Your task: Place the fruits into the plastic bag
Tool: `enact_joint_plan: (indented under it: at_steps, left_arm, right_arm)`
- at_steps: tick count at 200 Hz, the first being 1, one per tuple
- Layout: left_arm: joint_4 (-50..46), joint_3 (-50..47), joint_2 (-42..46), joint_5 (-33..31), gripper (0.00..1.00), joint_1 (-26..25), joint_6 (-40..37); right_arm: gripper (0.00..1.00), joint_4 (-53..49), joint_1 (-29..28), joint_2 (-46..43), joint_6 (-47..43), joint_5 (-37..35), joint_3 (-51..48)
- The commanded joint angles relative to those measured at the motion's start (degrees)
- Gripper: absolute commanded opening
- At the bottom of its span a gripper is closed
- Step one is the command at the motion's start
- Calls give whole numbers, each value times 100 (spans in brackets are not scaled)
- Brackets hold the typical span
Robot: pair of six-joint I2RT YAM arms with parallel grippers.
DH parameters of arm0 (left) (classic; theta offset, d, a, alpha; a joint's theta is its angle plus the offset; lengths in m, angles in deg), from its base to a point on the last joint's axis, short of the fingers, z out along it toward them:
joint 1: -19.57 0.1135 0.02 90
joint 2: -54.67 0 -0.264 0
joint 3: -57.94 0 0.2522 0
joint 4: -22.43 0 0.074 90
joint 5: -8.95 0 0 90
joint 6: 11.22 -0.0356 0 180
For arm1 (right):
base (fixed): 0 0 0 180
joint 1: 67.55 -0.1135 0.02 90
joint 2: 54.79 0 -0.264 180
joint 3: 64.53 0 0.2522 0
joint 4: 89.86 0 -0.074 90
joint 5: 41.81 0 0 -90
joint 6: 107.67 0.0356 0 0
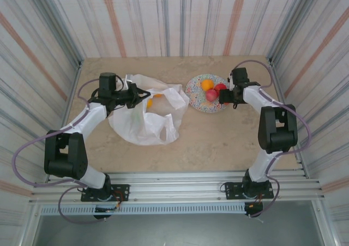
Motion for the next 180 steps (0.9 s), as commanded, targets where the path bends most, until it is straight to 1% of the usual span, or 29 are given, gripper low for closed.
enact_joint_plan:
  at_steps: [1,19,80,119,151,180]
  left_arm:
    - [-22,-4,-30,65,0,68,-88]
    - [-13,-15,-32,68,0,72,-87]
    - [0,-16,-36,77,0,84,-68]
    - [5,-13,-39,81,0,101,-62]
    - [13,-15,-48,95,0,106,-52]
    - [19,-19,-58,99,0,102,-46]
  right_arm:
    - [89,-283,26,301,-273,200,312]
    - [85,-367,35,503,-334,214,501]
    - [77,-498,74,977,-500,445,891]
    - [74,-542,79,1106,-568,446,1029]
    - [66,-607,79,1116,-581,459,1056]
    - [58,-673,55,937,-530,482,980]
